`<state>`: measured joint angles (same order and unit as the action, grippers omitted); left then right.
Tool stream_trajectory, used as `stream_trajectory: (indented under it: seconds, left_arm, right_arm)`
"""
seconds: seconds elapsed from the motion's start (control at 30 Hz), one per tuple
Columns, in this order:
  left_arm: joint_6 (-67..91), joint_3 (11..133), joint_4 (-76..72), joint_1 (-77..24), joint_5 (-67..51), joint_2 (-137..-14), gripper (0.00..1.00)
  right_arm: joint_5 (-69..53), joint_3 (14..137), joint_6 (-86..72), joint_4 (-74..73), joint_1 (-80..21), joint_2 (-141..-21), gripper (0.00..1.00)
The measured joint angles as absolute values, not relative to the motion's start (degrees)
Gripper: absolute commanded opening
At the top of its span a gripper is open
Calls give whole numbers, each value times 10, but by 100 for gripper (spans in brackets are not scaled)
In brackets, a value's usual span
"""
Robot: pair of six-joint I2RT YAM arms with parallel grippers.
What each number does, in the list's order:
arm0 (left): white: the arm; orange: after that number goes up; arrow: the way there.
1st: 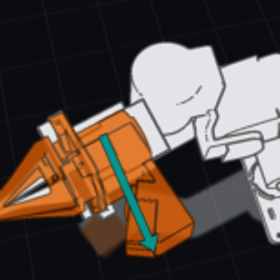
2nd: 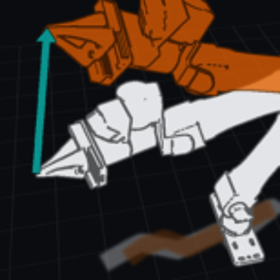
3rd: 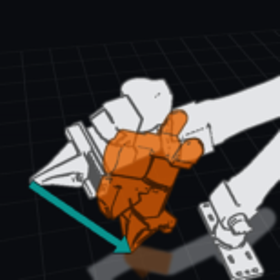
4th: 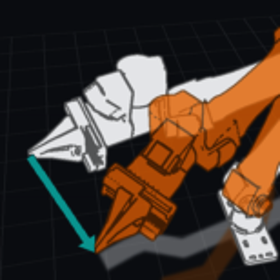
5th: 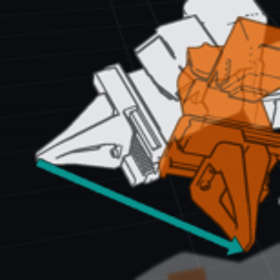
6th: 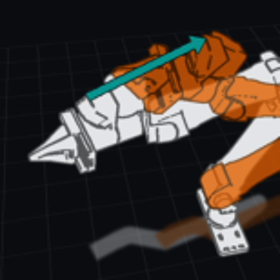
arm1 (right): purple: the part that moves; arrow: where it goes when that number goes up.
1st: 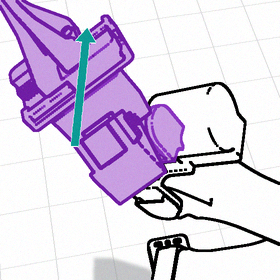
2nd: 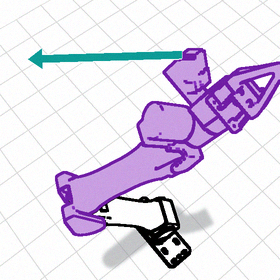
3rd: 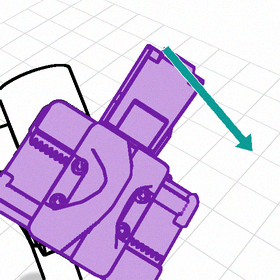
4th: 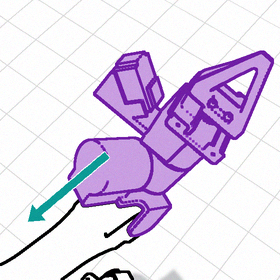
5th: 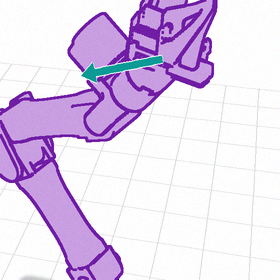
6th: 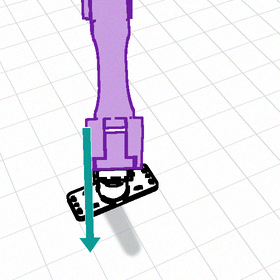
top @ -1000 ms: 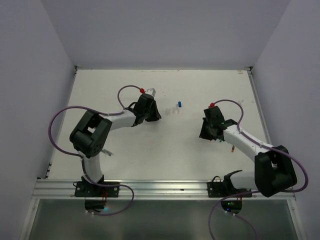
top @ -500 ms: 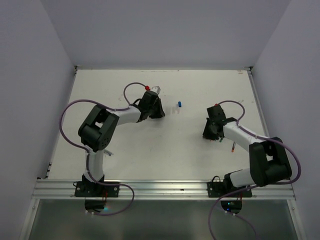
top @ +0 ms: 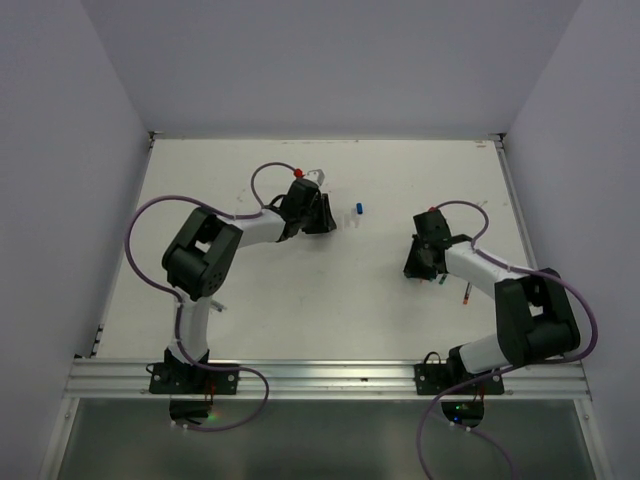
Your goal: Open the pen caps
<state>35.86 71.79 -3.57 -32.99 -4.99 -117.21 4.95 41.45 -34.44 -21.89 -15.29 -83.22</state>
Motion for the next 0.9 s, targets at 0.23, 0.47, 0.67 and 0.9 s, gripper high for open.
stream_trajectory:
  seconds: [0.23, 0.47, 0.67, 0.9]
  left_arm:
    - [359, 718, -42, -329, -56, -1172, 47]
    - [359, 704, -41, -321, -55, -1157, 56]
    - [359, 667, -32, -319, -54, -1109, 61]
    - [364, 602, -32, -319, -44, -979, 64]
  right_arm:
    - [50, 415, -343, -218, -150, -833, 24]
    - [60, 415, -339, -232, -144, -828, 26]
    - [82, 415, -332, -258, -138, -799, 29]
    - [79, 428, -311, -273, -139, -708, 40]
